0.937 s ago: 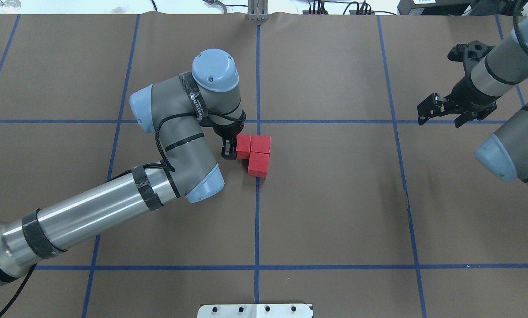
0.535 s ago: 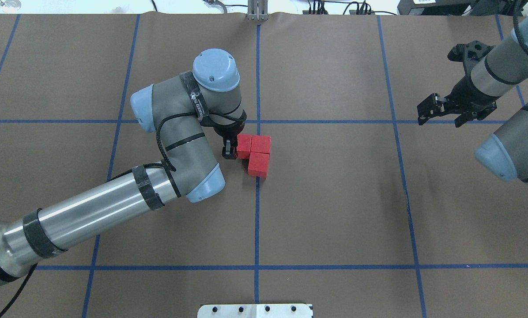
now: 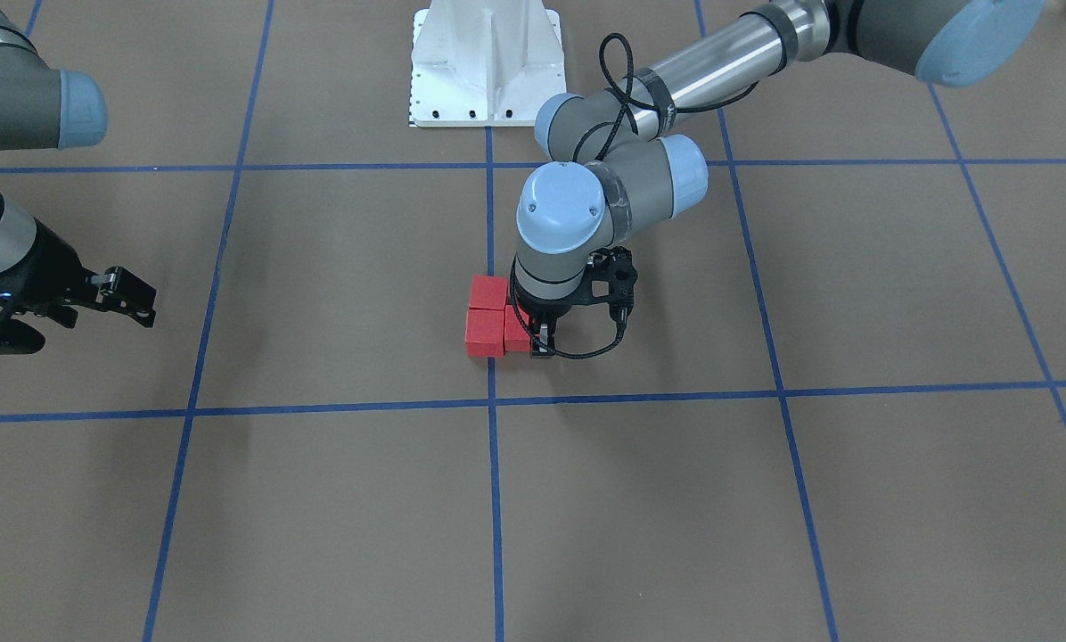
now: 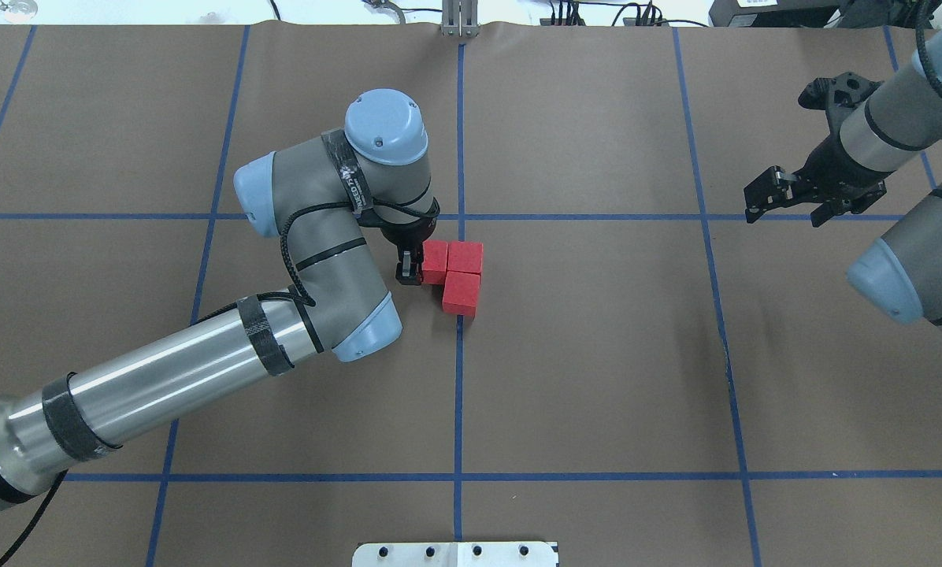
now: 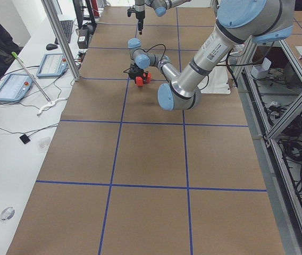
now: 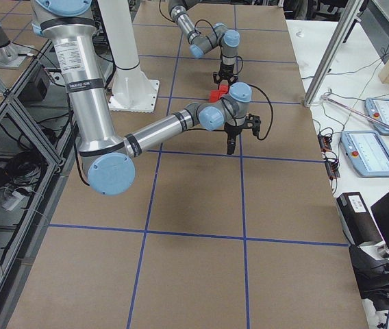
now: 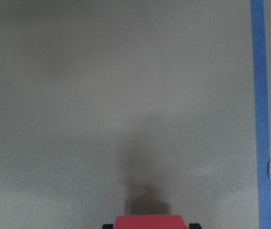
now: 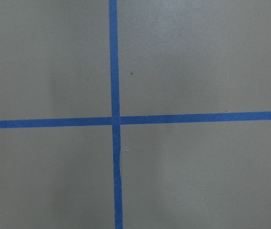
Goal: Form red blocks into L shape at center
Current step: 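Lower the cube beside the farther cube of the column and release it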
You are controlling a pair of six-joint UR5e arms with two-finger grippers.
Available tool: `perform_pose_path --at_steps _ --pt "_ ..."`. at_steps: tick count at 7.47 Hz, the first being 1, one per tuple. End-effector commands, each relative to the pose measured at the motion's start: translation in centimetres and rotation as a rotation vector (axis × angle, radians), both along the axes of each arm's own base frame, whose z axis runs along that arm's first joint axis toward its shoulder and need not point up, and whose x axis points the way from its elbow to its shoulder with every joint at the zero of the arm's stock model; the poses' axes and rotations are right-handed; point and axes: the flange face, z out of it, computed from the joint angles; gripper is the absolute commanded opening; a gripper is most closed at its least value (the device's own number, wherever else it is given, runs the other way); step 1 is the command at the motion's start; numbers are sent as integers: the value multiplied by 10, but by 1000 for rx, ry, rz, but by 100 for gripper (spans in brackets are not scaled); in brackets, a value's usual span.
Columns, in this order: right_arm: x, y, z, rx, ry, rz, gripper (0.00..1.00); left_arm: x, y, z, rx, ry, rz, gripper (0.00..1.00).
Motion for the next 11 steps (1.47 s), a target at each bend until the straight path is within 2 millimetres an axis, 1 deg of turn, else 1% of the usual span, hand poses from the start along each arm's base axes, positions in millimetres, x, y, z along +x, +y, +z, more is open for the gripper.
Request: perform_pose_path --at_steps 1,4,5,11 --pt "0 0 0 0 0 0 100 1 0 -1 -1 0 0 0" --pt "0 0 1 -1 1 0 100 1 0 -1 -1 0 -2 0" --pt "0 0 1 0 1 -1 100 3 -2 -4 -1 3 -4 0" --pt "0 0 1 -2 1 0 100 6 -3 -3 0 -5 -6 0"
